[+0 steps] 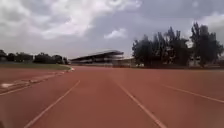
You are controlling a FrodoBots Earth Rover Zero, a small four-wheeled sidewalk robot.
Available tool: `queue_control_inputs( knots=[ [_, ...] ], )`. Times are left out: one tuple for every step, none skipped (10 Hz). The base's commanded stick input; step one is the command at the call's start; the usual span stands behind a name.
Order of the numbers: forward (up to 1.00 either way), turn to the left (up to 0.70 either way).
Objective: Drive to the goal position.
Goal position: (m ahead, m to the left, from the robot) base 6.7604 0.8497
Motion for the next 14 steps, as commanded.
queue_control_inputs(
  knots=[
    [0.45, 0.0],
    [0.45, 0.0],
    [0.45, 0.0],
    [0.45, 0.0],
    [0.45, 0.0],
    [0.45, 0.0],
    [0.45, 0.0],
    [0.45, 0.0],
    [0.45, 0.0],
    [0.45, 0.0],
    [0.45, 0.0],
    [0.45, 0.0],
    [0.45, 0.0],
    [0.45, 0.0]
  ],
)
